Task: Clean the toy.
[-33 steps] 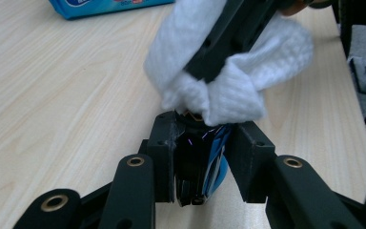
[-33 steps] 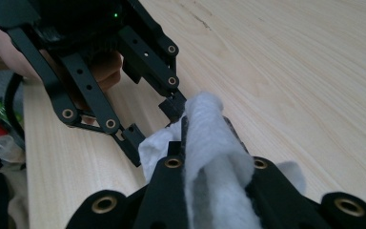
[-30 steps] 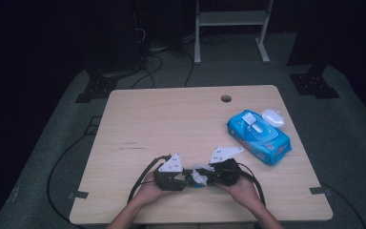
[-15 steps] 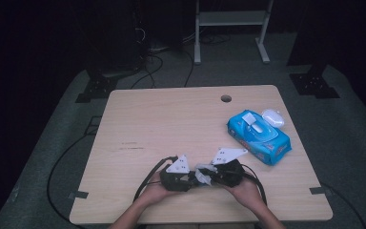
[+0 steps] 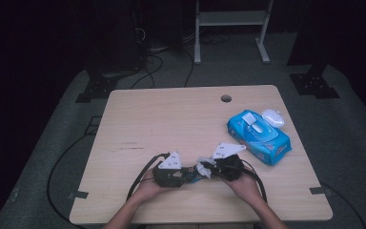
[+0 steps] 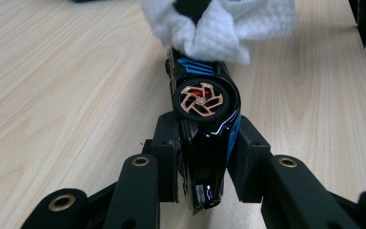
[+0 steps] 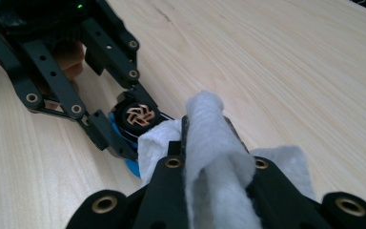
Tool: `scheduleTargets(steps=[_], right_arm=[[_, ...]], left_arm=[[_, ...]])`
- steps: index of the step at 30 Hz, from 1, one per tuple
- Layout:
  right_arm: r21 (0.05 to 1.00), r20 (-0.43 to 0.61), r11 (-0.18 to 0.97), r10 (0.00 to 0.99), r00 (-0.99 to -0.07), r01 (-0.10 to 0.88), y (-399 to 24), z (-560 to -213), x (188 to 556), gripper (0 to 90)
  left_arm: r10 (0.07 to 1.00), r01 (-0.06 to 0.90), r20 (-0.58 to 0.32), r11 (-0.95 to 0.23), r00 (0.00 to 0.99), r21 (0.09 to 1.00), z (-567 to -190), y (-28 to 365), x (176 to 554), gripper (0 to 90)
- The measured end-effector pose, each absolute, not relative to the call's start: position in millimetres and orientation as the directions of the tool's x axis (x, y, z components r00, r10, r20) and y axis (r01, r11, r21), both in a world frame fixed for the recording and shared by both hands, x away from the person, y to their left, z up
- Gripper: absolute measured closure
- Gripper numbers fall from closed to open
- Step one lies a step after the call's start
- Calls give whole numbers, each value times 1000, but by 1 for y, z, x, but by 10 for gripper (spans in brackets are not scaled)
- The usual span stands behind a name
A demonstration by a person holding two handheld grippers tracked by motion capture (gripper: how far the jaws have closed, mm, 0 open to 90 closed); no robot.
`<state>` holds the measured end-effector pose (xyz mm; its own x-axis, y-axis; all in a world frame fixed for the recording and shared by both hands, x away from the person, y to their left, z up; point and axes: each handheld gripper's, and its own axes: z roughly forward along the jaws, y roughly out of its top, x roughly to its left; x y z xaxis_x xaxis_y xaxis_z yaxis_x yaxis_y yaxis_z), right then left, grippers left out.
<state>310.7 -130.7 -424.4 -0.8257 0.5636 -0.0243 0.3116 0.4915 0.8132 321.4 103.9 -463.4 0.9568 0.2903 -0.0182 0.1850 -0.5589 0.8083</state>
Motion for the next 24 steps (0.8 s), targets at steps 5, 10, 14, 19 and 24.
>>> scheduleTargets(steps=[5, 10, 14, 19, 24], right_arm=[[838, 24, 454, 525, -850, 304, -117, -427, 306, 847], [831, 7, 477, 504, -864, 285, -110, -426, 304, 847], [822, -18, 474, 575, -818, 315, -132, -425, 311, 847], [824, -11, 452, 618, -786, 343, -148, -426, 313, 847], [834, 1, 464, 540, -841, 298, -119, -428, 303, 846]], left_arm=[[302, 201, -26, -565, 953, 800, -462, 103, 322, 666], [300, 197, -21, -570, 954, 798, -462, 104, 322, 668], [300, 198, -24, -564, 954, 802, -463, 105, 323, 669], [300, 201, -27, -565, 953, 800, -463, 103, 322, 668], [298, 196, -20, -573, 954, 796, -462, 103, 322, 667]])
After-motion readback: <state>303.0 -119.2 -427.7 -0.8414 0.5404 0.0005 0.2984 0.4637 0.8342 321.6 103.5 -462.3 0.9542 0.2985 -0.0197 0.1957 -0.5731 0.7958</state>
